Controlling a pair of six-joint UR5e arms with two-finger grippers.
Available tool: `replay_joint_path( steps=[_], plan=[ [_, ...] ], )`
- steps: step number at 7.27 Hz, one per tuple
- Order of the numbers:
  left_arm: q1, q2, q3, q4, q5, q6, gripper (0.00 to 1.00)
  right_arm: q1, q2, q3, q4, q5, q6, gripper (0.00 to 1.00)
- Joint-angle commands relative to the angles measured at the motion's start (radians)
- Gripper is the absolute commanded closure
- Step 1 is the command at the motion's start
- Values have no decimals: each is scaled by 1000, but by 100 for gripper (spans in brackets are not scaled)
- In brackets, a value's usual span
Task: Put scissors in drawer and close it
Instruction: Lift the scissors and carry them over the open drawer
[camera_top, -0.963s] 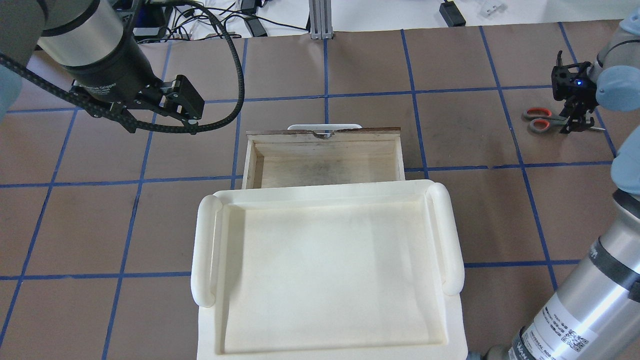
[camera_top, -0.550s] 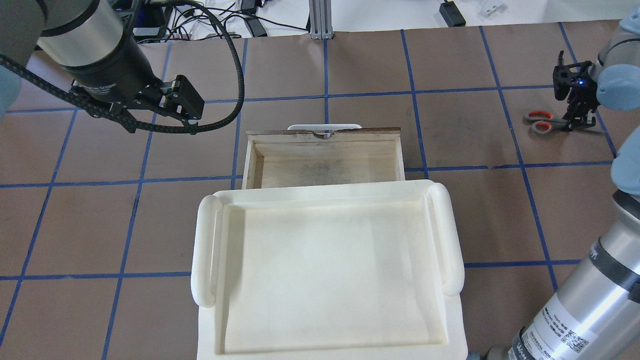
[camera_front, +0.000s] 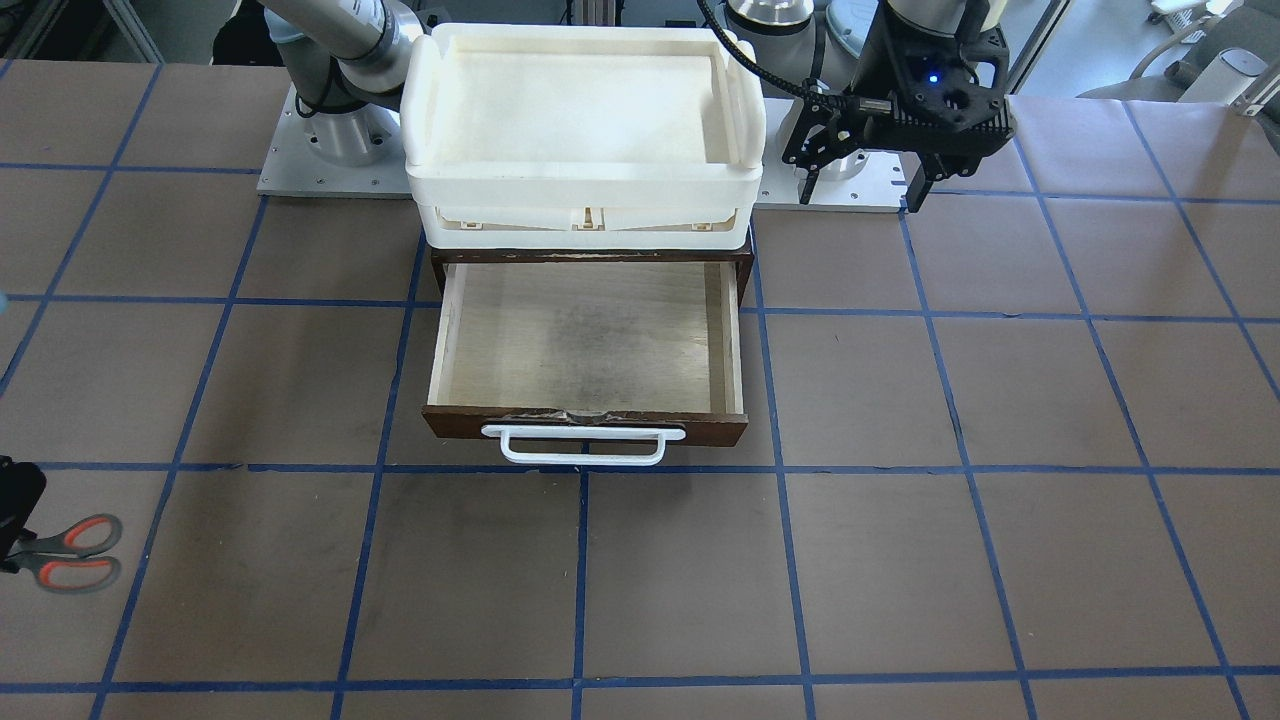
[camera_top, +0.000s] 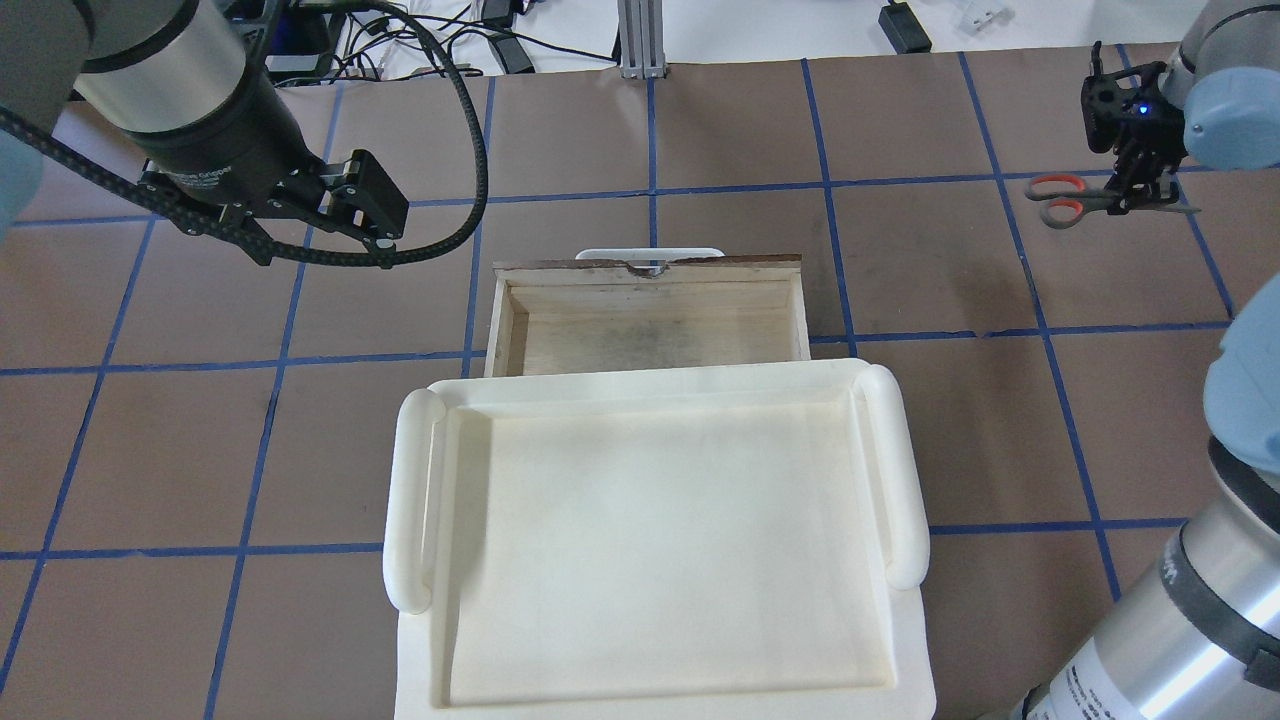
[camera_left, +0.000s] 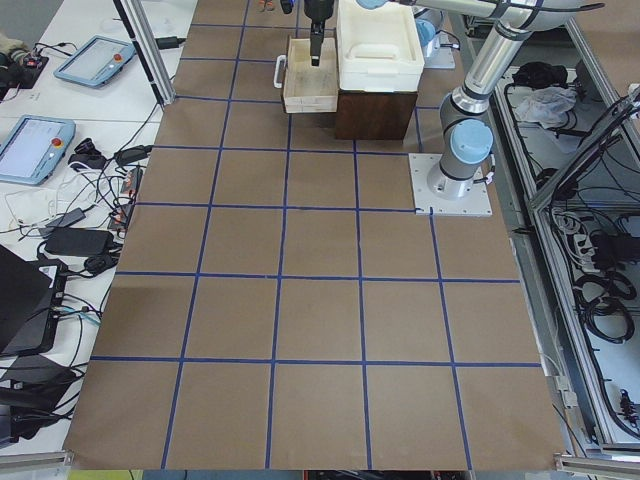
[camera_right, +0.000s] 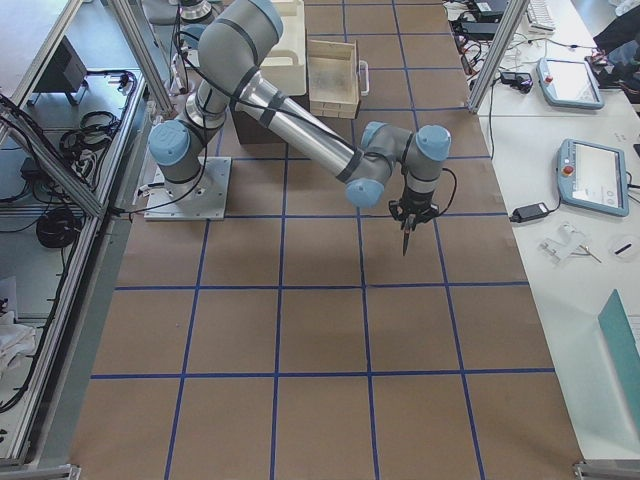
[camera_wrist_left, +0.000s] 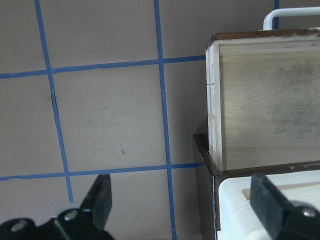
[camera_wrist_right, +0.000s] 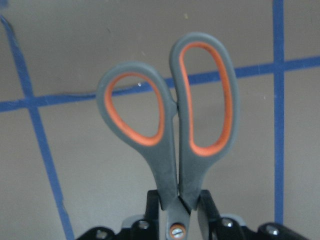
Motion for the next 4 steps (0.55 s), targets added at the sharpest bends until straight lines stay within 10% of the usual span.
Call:
replay_joint_path(
  steps=[1,4],
  plan=[
    [1,-1,0,0,0,1,0,157,-116,2,141,3,71,100],
    [1,1,0,0,1,1,0,447,-253,11,207,49,267,100]
  ],
)
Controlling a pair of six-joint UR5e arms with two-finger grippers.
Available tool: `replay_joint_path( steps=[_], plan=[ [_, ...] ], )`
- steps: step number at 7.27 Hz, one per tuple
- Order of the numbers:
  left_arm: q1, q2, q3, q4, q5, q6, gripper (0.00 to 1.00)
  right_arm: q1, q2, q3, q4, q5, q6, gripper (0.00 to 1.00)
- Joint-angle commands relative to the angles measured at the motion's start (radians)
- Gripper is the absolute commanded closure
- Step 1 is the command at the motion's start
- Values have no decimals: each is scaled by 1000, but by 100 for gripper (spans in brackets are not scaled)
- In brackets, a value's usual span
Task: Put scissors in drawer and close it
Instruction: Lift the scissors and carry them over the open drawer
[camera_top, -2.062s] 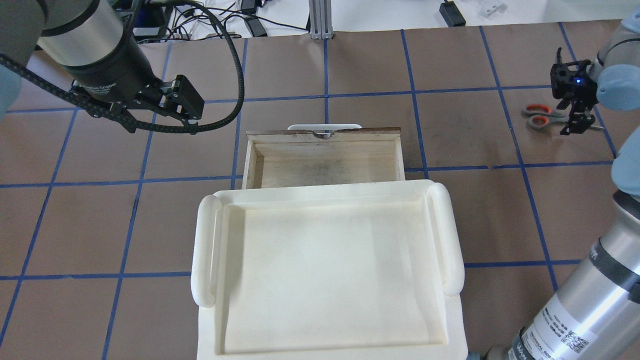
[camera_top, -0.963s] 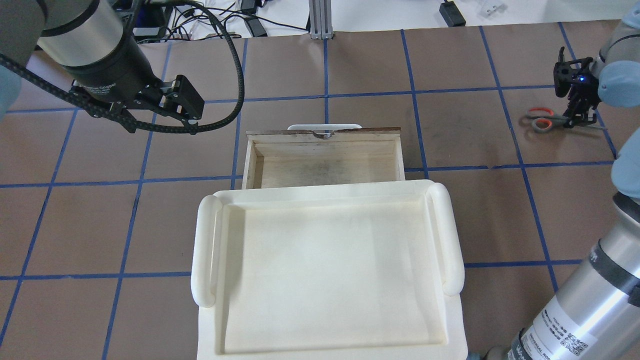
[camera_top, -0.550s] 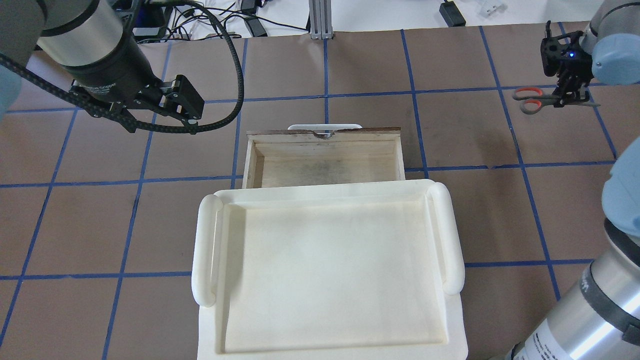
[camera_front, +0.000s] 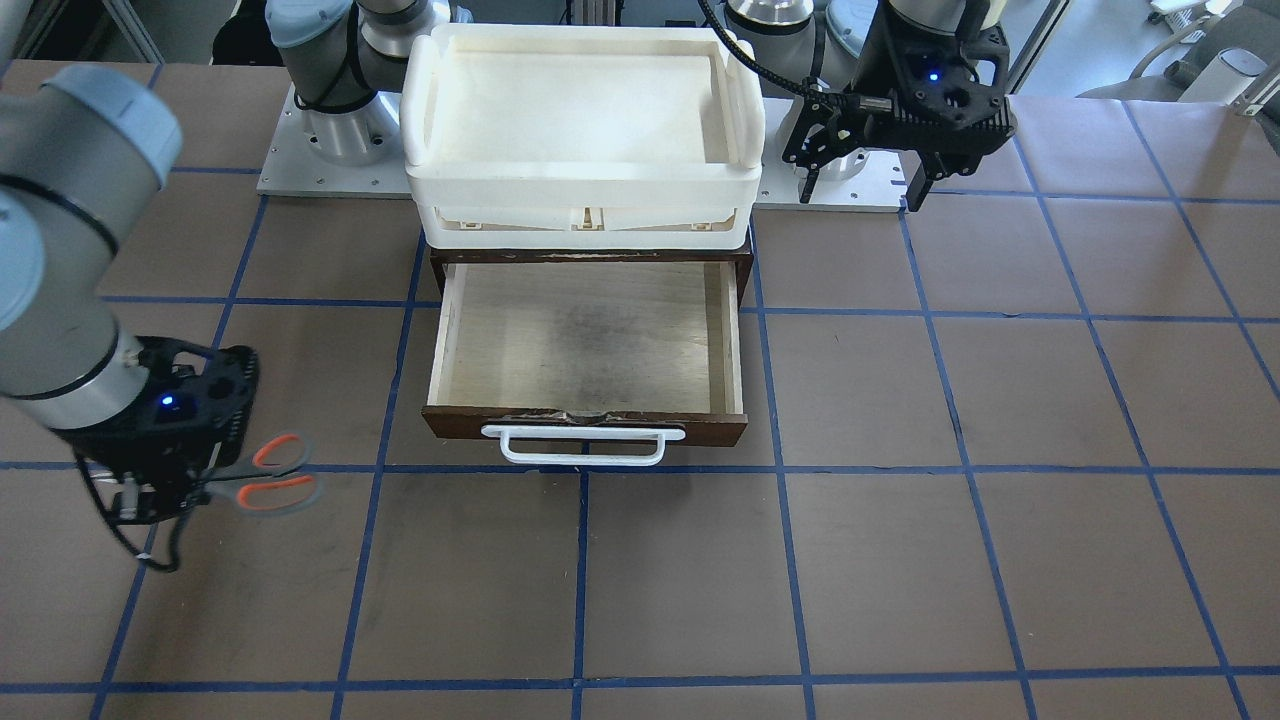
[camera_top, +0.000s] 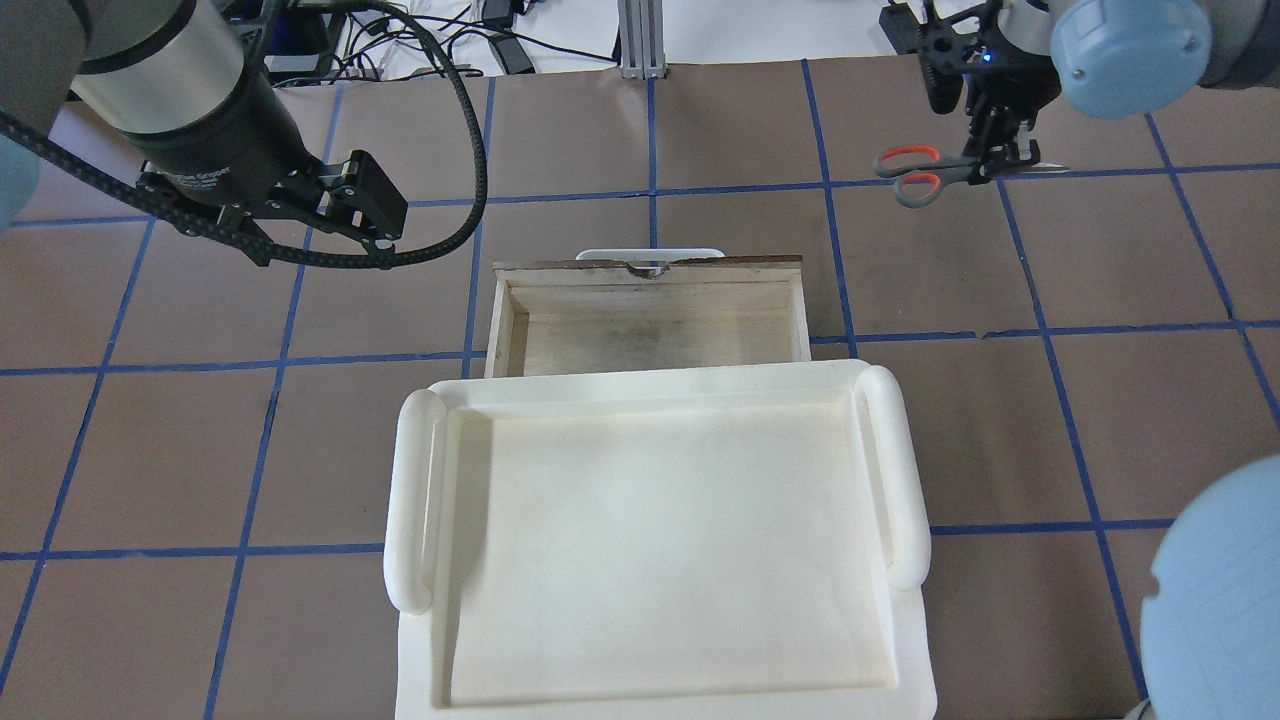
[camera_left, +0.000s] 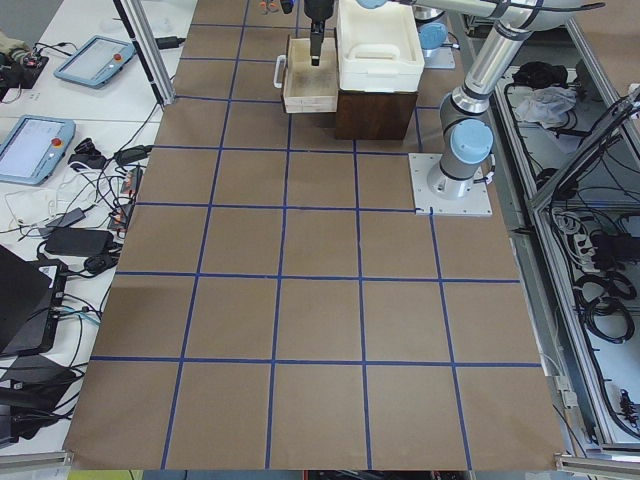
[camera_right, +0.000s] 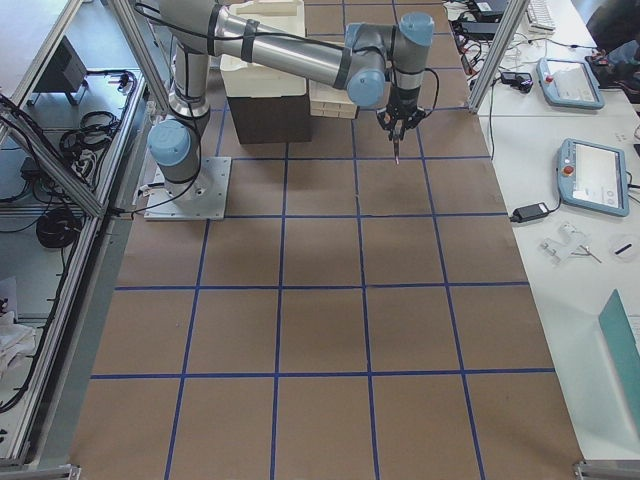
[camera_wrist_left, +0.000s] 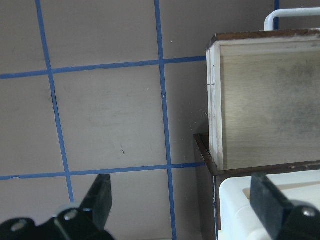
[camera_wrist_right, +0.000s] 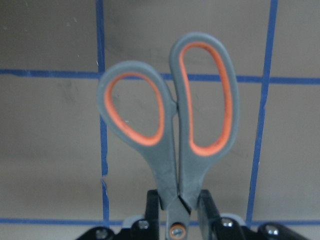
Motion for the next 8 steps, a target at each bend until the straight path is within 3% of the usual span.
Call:
replay_joint_path(
  steps=[1,4,8],
  plan=[
    [1,2,0,-2,1,2,0,200,-48,1,15,16,106,100],
    [1,2,0,-2,1,2,0,391,-39,7,20,15,348,100],
    [1,2,0,-2,1,2,0,505,2,73,44,76,535,100]
  ],
)
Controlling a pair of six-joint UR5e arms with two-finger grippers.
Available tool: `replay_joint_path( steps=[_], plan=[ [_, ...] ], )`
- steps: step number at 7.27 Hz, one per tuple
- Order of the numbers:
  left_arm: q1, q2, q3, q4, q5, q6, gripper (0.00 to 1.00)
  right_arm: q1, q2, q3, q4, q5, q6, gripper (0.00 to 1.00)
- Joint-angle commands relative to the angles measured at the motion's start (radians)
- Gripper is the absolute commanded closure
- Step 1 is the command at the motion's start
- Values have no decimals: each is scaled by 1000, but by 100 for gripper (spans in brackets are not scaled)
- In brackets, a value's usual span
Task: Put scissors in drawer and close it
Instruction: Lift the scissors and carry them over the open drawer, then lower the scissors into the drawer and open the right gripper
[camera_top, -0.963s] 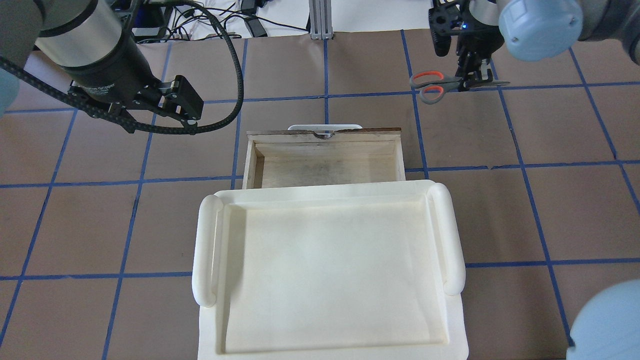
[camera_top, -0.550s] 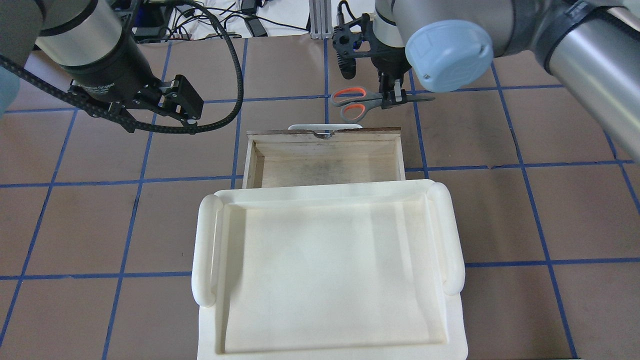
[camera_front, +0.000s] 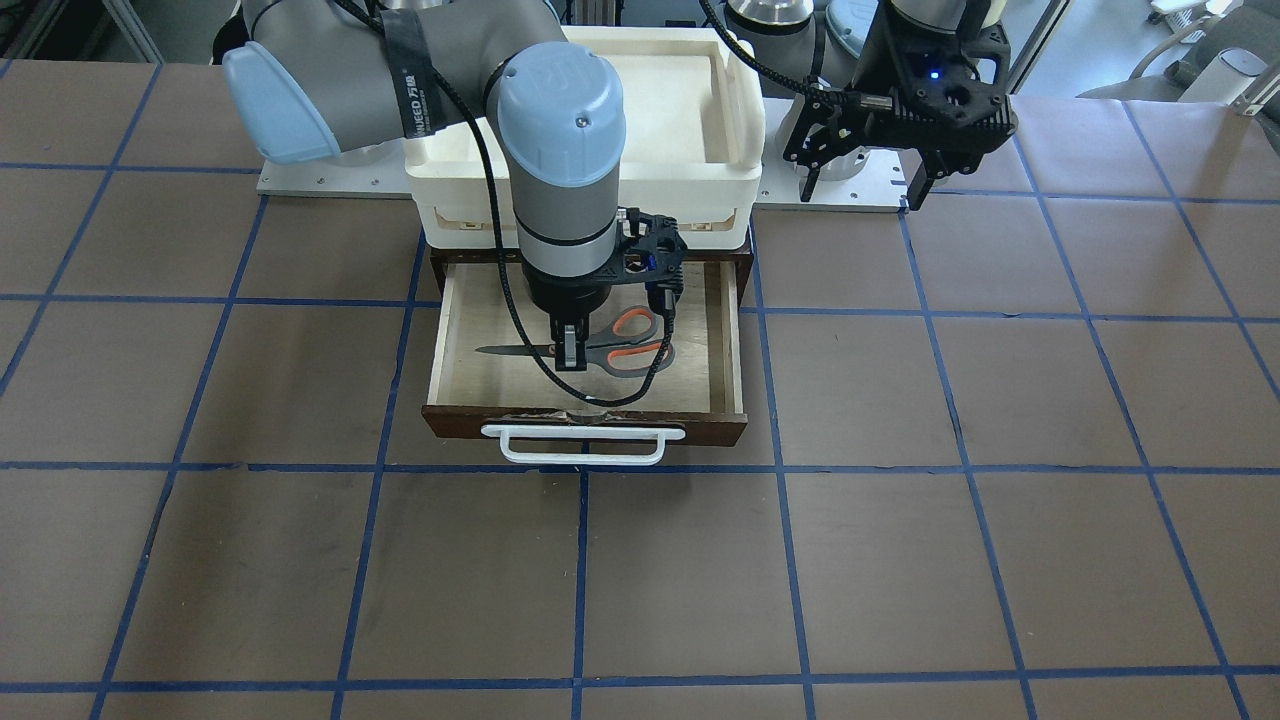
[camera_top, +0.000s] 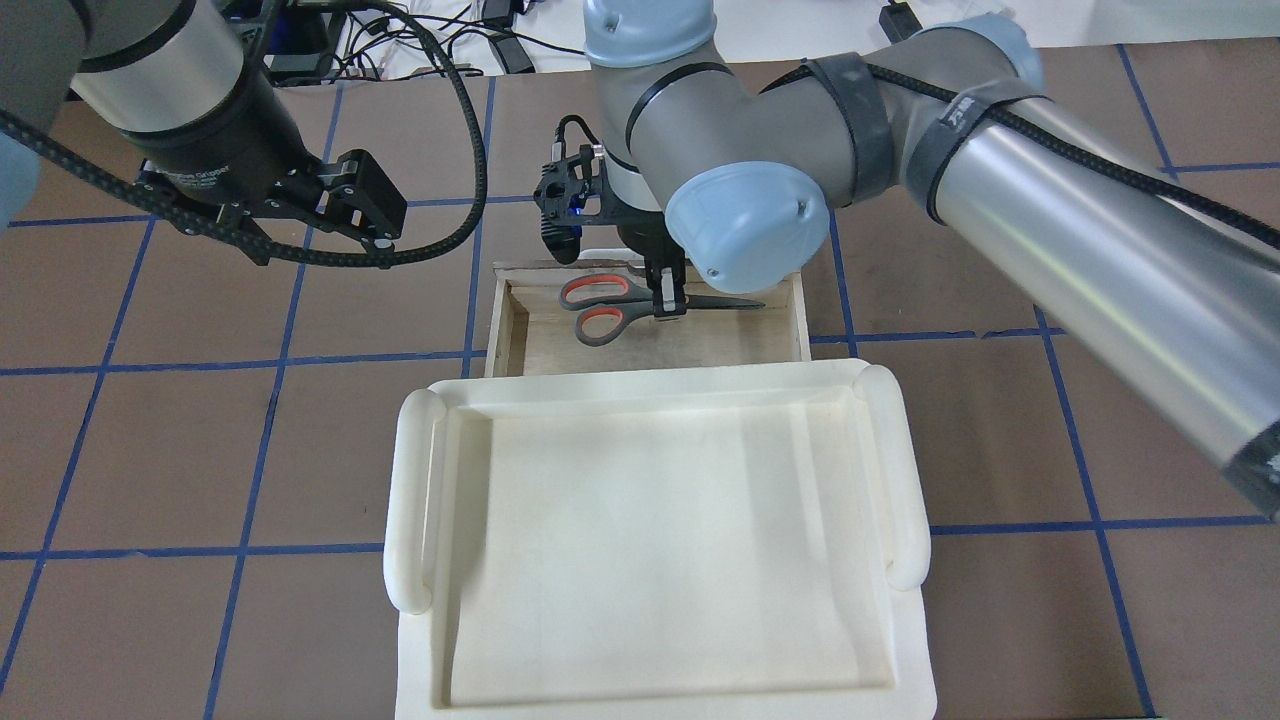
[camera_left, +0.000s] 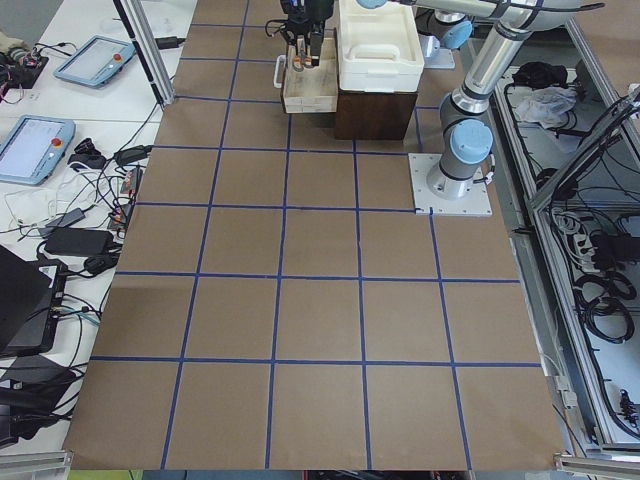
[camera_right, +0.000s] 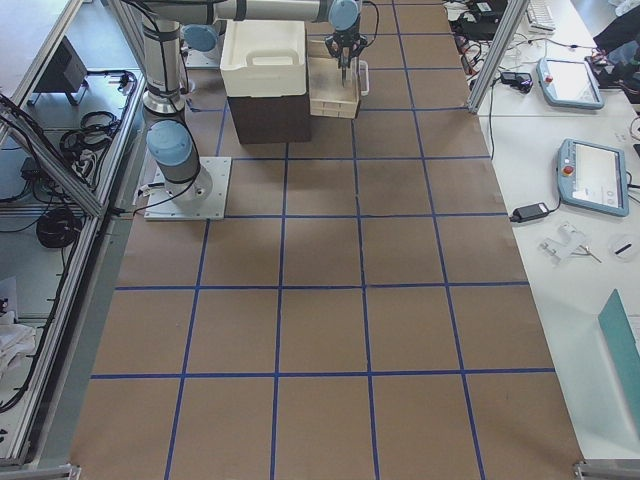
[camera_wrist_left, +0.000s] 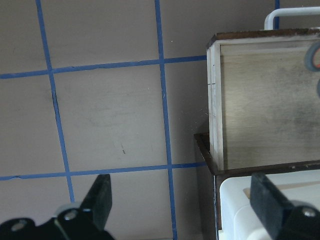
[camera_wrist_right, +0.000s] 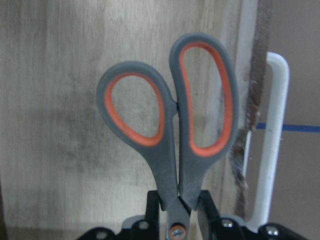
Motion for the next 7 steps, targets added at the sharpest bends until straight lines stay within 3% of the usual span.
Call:
replay_joint_path(
  steps=[1,4,5,6,7],
  plan=[
    [0,-1,0,0,0,0,0,41,16,18,8,11,49,100],
    [0,0,0,0,0,0,0,41,43,52,5,-7,101,100],
    [0,0,0,0,0,0,0,41,40,55,-1,6,150,34],
    [0,0,0,0,-2,0,0,39,34,55,-1,7,240,9],
    [0,0,0,0,0,0,0,38,31,41,-1,-6,247,1]
  ],
)
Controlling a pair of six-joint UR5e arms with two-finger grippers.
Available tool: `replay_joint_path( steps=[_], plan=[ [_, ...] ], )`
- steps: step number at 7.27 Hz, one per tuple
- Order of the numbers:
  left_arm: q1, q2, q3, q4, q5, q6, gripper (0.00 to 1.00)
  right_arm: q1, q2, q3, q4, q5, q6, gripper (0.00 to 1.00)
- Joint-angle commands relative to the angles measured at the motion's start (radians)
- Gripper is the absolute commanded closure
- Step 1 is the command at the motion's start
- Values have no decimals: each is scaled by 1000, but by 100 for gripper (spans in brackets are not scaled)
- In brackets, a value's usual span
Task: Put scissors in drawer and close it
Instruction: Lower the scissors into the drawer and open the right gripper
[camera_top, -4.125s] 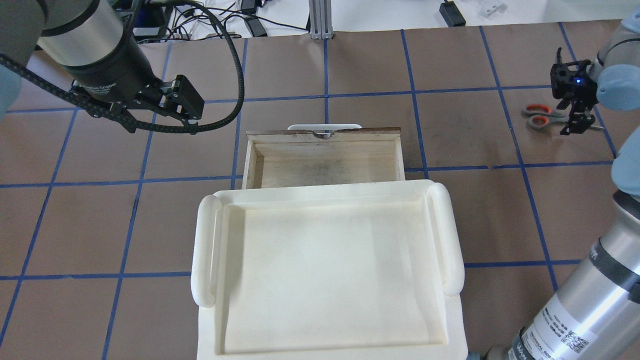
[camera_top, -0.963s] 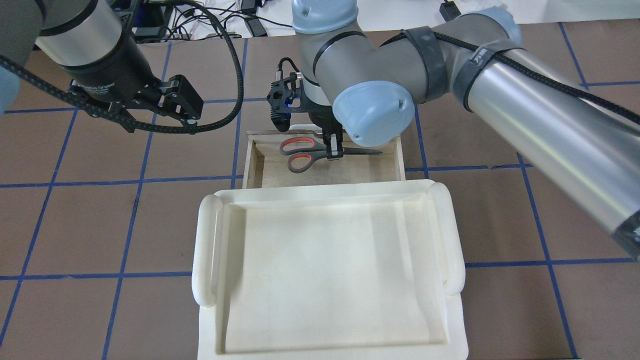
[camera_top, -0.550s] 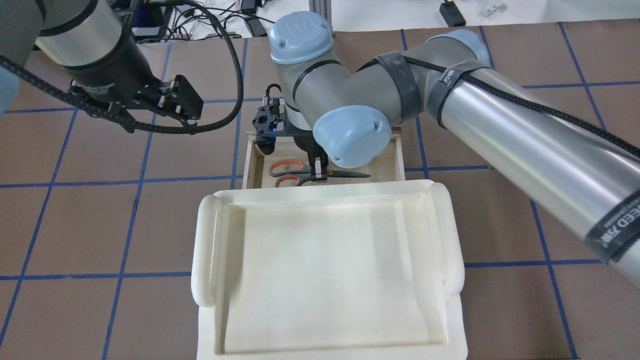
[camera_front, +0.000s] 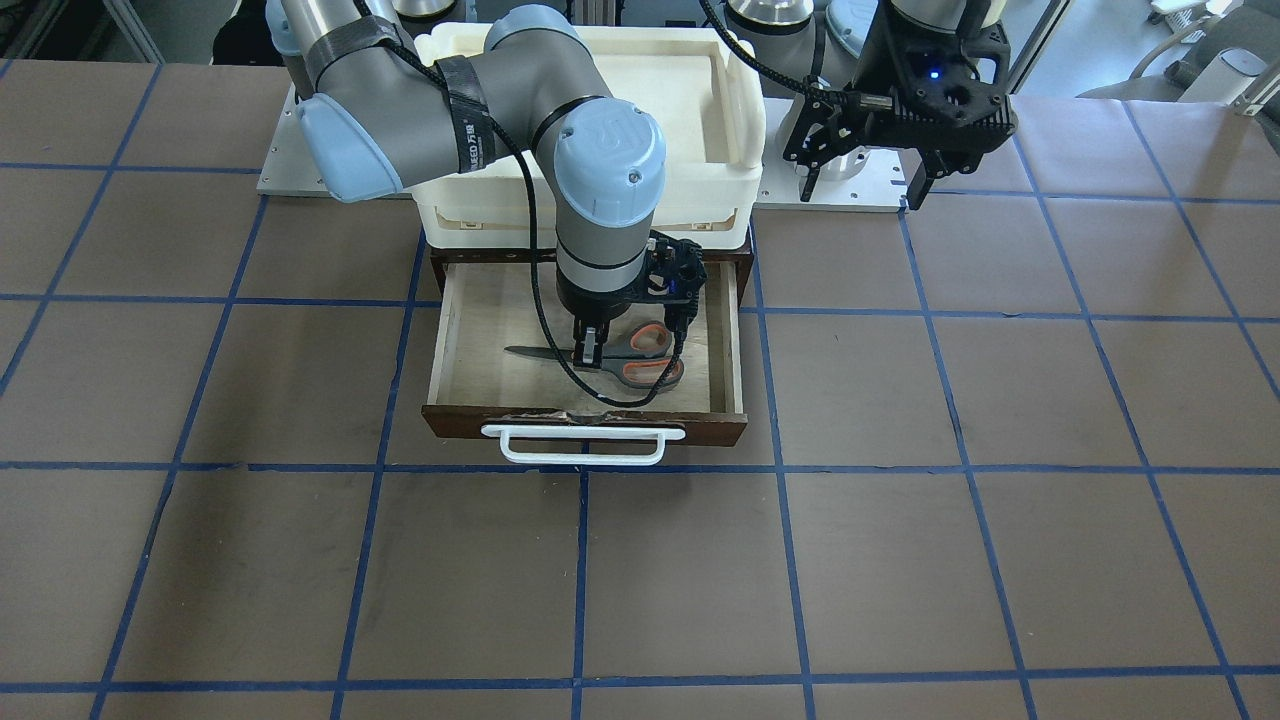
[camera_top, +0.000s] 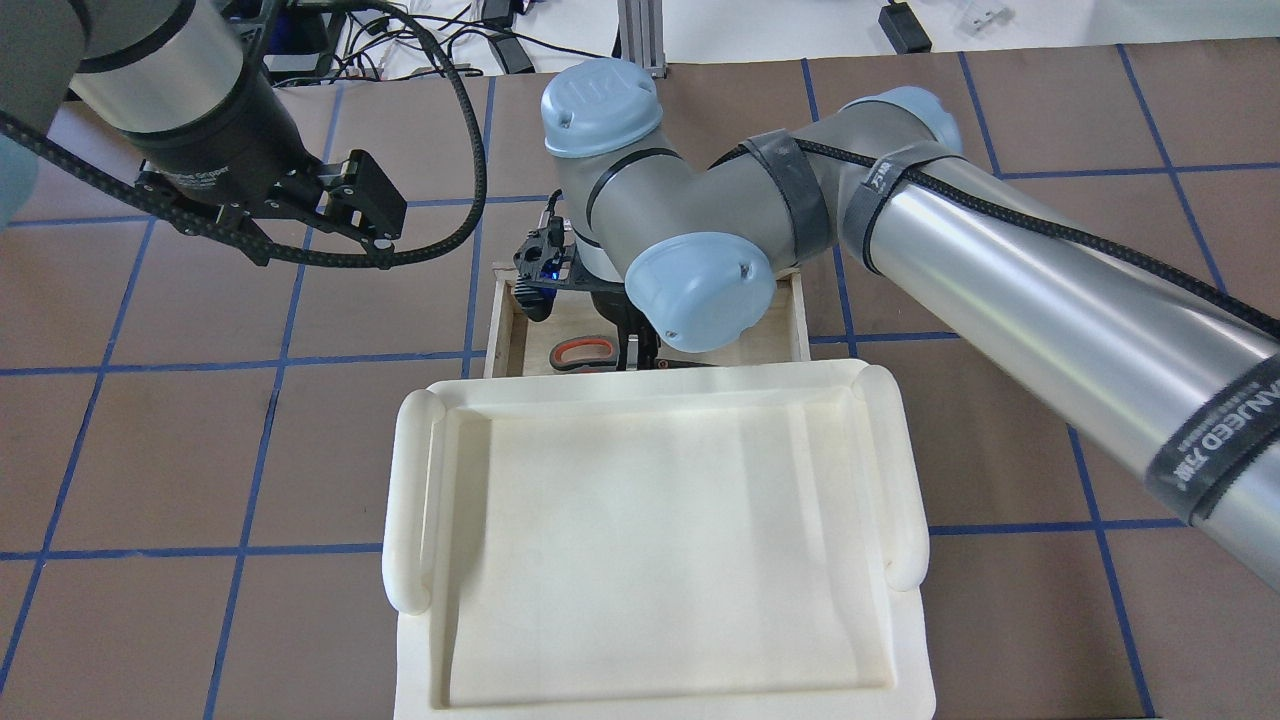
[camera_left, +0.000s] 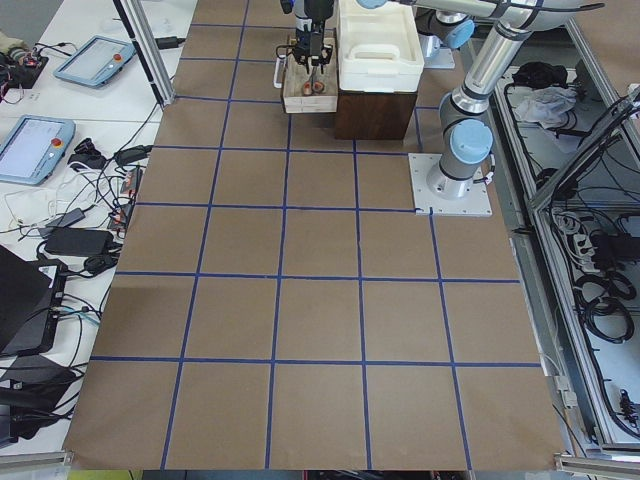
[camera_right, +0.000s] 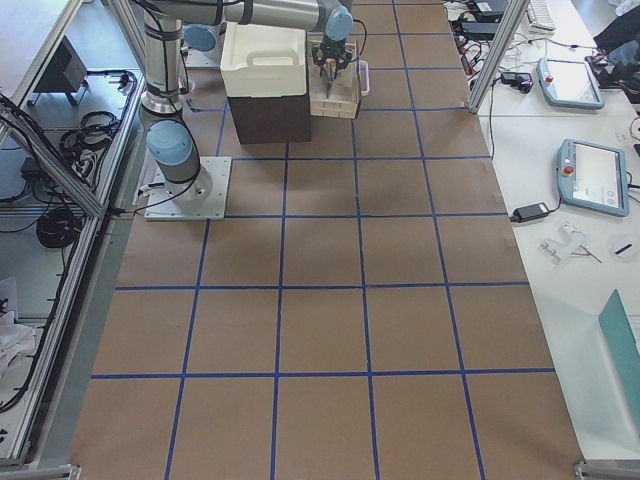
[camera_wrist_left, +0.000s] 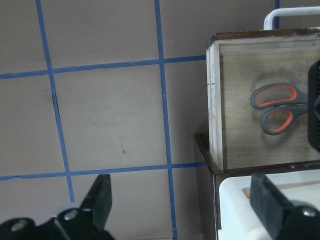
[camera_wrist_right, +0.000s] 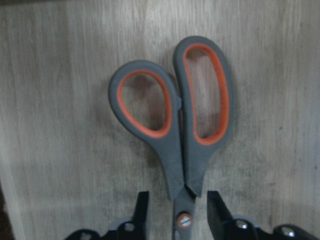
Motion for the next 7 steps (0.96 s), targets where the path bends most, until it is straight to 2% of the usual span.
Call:
replay_joint_path(
  steps=[1,2,5,7],
  plan=[
    [0,0,0,0,1,0,0,-8,-53,-14,-7,-7,123,0],
    [0,-2,0,0,1,0,0,-34,-98,-23,8,-5,324,0],
    [-3,-26,15,2,5,-12,0,-170,-144,-26,4,4,729,0],
    [-11,-72,44,11,-2,-93,0,-204,-181,-26,-4,-6,1093,0]
  ],
)
